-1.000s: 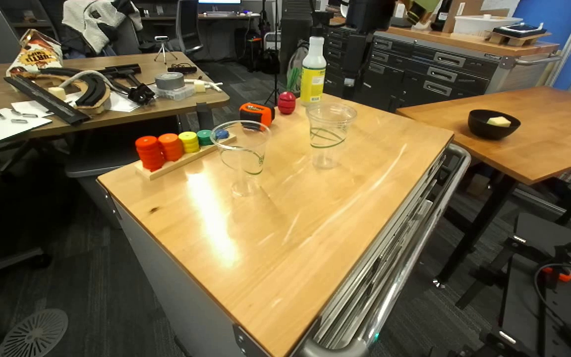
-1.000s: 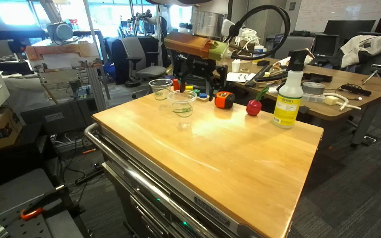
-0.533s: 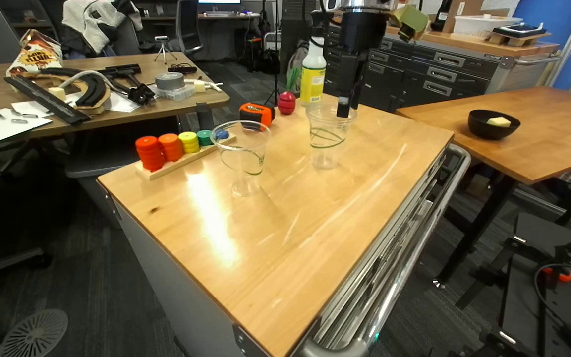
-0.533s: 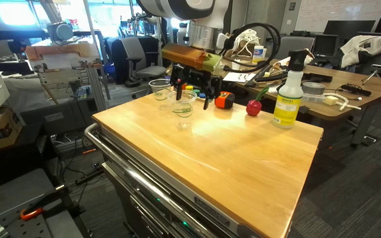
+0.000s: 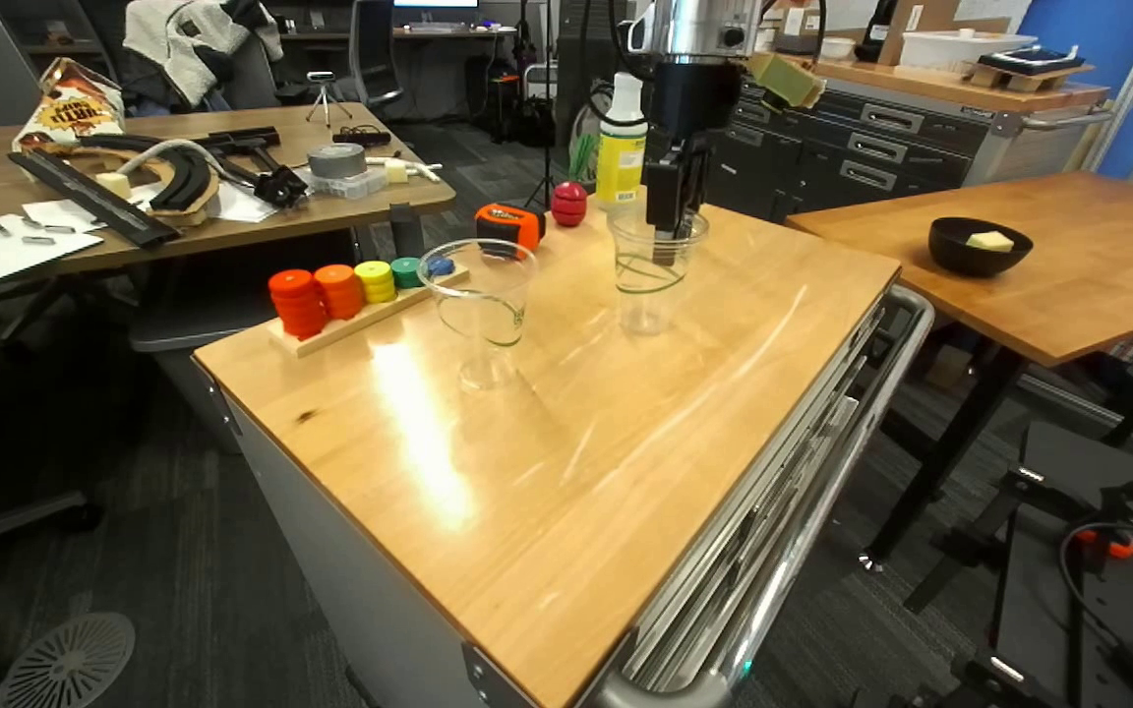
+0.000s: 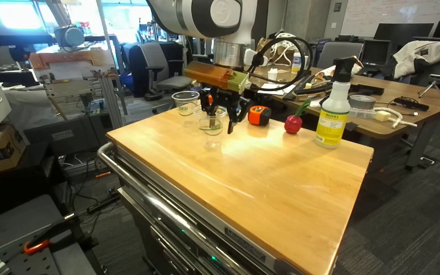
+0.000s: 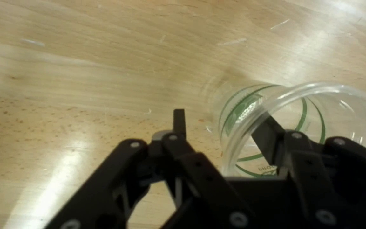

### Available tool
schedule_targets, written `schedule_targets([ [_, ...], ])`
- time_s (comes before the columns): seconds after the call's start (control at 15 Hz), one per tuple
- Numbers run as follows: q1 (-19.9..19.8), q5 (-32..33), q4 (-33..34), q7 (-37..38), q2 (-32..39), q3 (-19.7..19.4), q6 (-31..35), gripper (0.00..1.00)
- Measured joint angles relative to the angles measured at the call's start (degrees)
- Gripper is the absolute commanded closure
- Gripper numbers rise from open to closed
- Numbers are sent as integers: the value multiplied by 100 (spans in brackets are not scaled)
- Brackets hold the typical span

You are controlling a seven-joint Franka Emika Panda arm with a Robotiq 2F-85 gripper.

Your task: Stack all three clear cups together

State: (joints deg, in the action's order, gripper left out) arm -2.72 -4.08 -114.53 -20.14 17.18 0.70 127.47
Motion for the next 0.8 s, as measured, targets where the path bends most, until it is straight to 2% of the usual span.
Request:
schedule_targets([
  [0.2,0,205,9,262,-21,-12,-8,96],
  [0.27,0,249,9,354,-31,-14,-9,100],
  [0.8,0,261,102,928,-115,-14,-166,99],
])
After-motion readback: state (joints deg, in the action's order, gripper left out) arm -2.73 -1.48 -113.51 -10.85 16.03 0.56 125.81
